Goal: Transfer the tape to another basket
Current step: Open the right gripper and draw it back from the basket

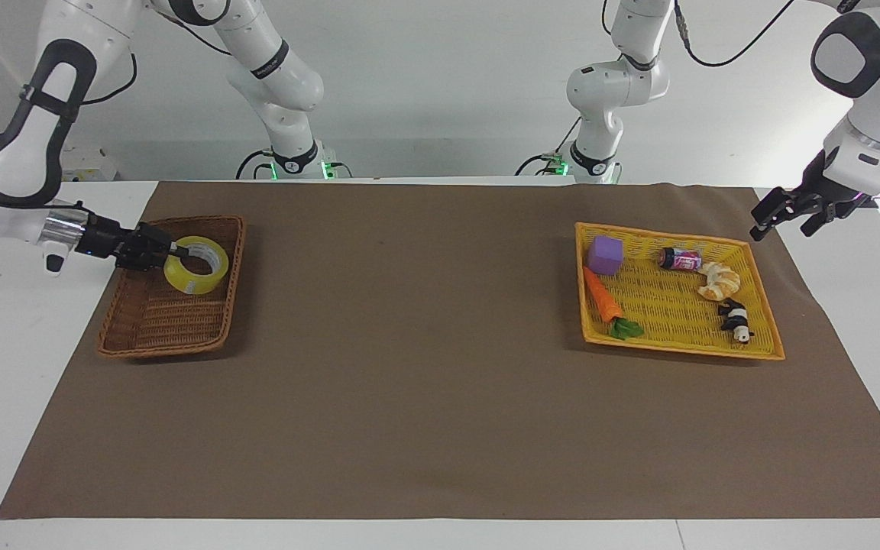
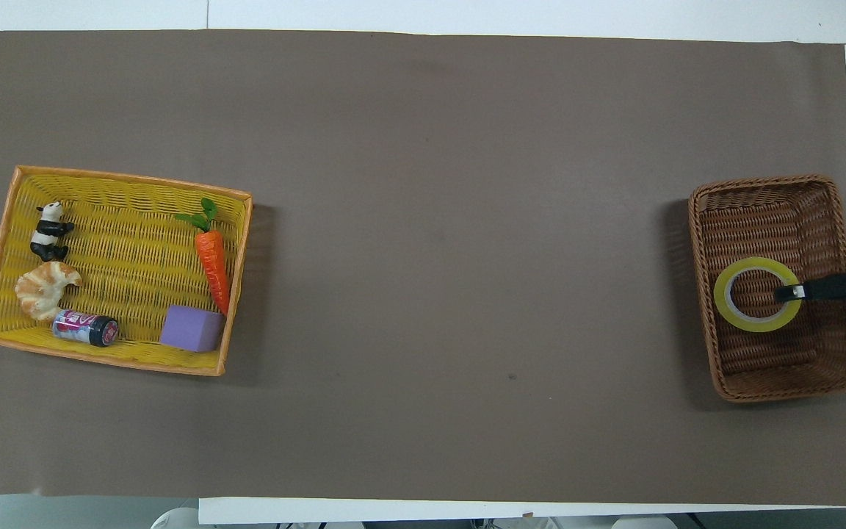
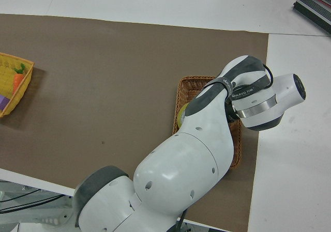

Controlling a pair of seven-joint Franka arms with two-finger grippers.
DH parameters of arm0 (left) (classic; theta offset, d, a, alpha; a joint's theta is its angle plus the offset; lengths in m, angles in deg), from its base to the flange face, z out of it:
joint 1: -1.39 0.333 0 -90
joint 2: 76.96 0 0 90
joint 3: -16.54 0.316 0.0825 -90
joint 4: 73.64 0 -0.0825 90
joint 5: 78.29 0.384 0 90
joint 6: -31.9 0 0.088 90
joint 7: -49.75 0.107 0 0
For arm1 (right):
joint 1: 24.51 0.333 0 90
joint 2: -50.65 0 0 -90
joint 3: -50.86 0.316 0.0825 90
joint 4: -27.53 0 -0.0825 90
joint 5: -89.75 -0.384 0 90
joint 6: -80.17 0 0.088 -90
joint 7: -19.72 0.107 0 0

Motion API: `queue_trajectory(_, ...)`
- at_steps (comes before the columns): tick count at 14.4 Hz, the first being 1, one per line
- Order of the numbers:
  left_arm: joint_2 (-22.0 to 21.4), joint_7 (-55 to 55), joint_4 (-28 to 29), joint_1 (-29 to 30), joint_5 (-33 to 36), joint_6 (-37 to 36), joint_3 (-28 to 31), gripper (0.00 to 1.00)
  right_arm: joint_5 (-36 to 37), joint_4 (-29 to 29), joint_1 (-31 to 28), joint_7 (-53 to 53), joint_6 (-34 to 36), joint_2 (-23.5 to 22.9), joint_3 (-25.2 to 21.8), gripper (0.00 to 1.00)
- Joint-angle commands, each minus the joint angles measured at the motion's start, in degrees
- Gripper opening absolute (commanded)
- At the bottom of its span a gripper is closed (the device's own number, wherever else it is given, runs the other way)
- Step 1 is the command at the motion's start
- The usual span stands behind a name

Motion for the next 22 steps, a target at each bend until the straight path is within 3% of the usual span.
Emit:
queue_trajectory(1, -1.41, 0.71, 1.12, 0.03, 0.88, 0.09, -0.46, 1.00, 0.16, -3.99, -1.00, -2.75, -2.45, 1.58, 0.12, 0.00)
queue_trajectory(2, -1.32, 0.71, 1.03, 0.02, 0.88, 0.26, -0.46, 1.00, 0.34, -4.53, -0.91, -3.28, -3.34, 1.58, 0.12, 0.00)
queue_trajectory(3, -1.24, 0.71, 0.94, -0.06, 0.88, 1.31, -0.46, 1.00, 0.60, -4.54, -0.91, -3.28, -3.61, 1.58, 0.04, 0.09)
queue_trajectory(4, -1.06, 0.80, 0.94, 0.63, 0.88, 3.41, -0.29, 1.00, 1.47, -4.10, -0.83, -3.28, -3.70, 1.58, 0.03, 0.40)
queue_trajectory(5, -1.23, 0.89, 1.11, 0.90, 0.88, 3.69, -0.46, 1.00, 1.92, -3.84, -0.74, -2.93, -3.70, 1.49, 0.03, 0.96)
queue_trajectory(8, -0.88, 0.88, 0.68, 0.99, 1.84, 6.31, -0.46, 1.00, 4.28, -0.77, 1.01, -2.14, -3.87, 2.71, 0.03, 1.00)
queue_trajectory(12, -1.15, 0.89, -0.55, 0.81, 3.34, 3.27, -0.99, 1.00, 17.28, 5.82, 8.39, 2.94, -6.07, 8.60, 0.12, 1.00)
queue_trajectory(14, -0.97, 0.97, -1.34, 0.73, 2.64, 0.72, -0.29, 1.00, 20.19, 7.23, 12.42, 9.77, -6.16, 11.50, 0.56, 1.00)
queue_trajectory(18, -0.09, 0.97, -3.18, -2.17, -0.09, -3.33, -0.29, 1.00, 29.41, 11.54, 22.18, 33.40, -1.70, 15.98, 0.56, 1.00)
queue_trajectory(22, 0.26, 1.15, -3.45, -2.96, -0.09, -4.39, -0.20, 1.00, 32.67, 15.74, 24.49, 39.61, 4.02, 16.88, 0.74, 1.00)
